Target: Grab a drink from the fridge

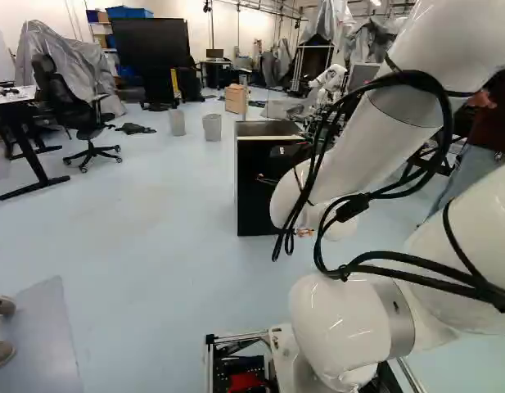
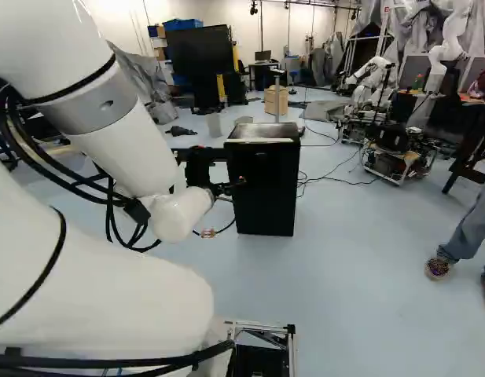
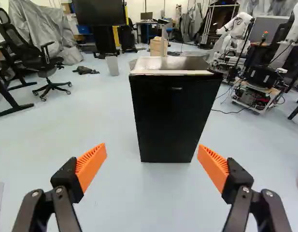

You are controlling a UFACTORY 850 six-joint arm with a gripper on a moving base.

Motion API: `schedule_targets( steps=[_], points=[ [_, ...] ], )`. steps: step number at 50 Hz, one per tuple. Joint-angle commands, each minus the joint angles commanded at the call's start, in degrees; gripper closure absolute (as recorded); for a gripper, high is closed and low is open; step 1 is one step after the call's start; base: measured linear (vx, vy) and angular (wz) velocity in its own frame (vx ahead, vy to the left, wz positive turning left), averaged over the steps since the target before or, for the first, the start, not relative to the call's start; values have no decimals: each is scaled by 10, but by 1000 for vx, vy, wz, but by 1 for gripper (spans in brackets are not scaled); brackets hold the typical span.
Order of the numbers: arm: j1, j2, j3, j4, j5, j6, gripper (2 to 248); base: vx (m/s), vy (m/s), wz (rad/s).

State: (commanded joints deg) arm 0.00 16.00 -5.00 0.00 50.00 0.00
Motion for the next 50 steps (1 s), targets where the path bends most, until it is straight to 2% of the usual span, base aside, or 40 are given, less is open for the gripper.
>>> schedule_targets(
  steps=[50],
  points=[
    [0,0,0,0,0,0,3,84,9,-16]
  ],
)
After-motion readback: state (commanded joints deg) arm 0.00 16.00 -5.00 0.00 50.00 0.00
